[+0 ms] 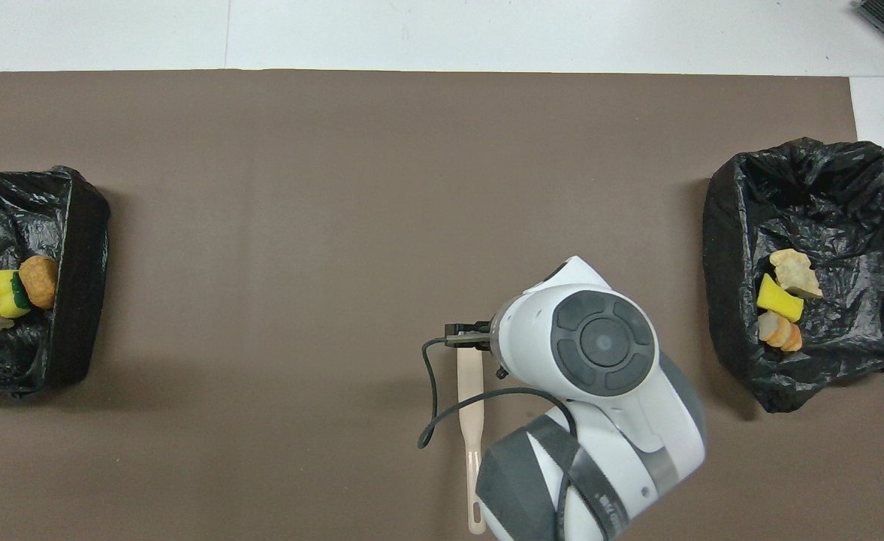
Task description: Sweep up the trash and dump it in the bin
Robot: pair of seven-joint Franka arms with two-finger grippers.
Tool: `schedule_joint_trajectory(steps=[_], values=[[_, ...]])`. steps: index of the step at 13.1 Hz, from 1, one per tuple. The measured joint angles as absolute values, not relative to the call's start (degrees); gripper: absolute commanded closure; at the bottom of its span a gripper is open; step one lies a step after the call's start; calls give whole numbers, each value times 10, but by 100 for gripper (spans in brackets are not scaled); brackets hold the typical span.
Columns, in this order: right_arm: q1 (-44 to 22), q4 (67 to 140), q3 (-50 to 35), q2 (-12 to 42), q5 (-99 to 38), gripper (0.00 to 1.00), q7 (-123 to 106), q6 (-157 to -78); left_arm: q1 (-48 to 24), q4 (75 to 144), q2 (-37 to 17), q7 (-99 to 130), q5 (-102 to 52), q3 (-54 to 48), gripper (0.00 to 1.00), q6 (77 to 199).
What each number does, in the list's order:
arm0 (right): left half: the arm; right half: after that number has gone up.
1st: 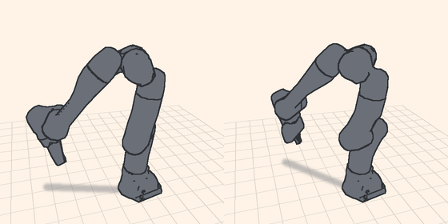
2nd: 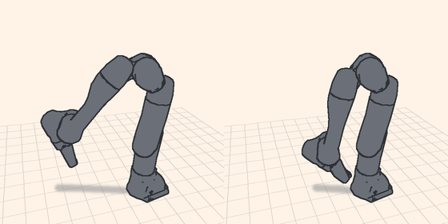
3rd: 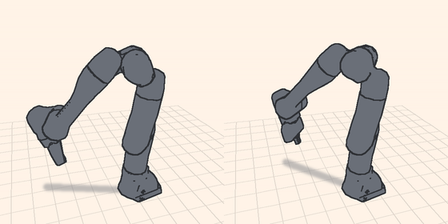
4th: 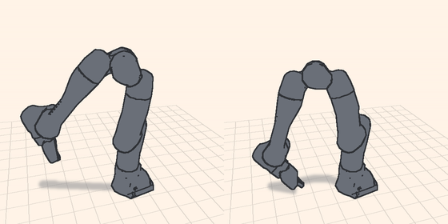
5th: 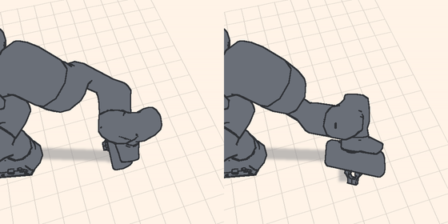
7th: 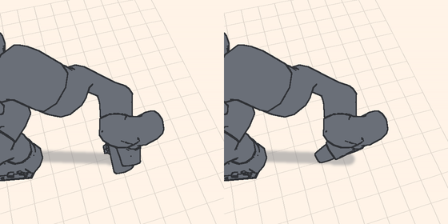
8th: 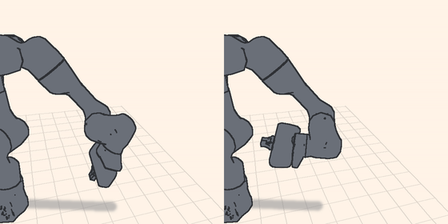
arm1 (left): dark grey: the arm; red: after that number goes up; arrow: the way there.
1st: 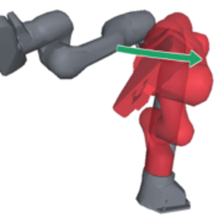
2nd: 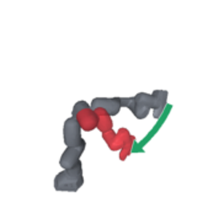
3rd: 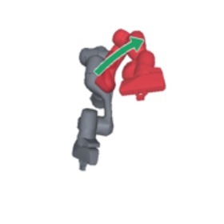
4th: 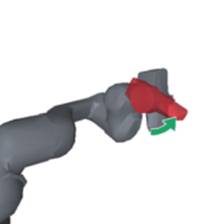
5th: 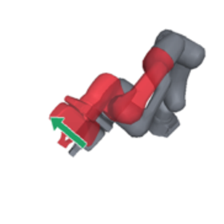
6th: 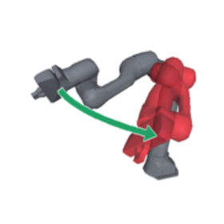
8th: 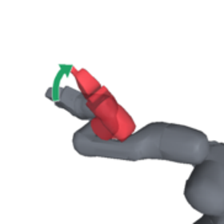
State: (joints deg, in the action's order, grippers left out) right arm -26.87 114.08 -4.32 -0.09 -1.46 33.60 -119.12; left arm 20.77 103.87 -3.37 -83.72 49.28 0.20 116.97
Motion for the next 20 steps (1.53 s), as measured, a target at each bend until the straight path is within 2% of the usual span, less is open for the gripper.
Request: schedule_joint_trajectory(steps=[4, 6, 8, 11, 13, 16, 20], values=[[-188, 1107, -36, -37, -3, 0, 260, -1131, 150, 1031, -2, -814, 562, -3, 100, 1084], [-159, 1098, -5, -65, 4, 0, 194, -1106, 143, 1029, 13, -798, 555, -6, 100, 1066], [-139, 1070, 31, -78, 6, 0, 132, -1068, 128, 1030, 20, -782, 497, -7, 100, 1041], [-85, 1026, 40, -79, 10, 0, 77, -1039, 80, 1031, 20, -722, 375, -9, 100, 981], [-83, 991, 58, -79, 18, 0, 73, -1006, 40, 1032, 19, -638, 292, -11, 100, 960], [-83, 932, 73, -79, 19, 0, 73, -916, -32, 1037, 10, -474, 208, -13, 100, 957], [-69, 894, 86, -60, 11, 0, 73, -866, -125, 1037, -23, -261, 109, -15, 100, 995]])
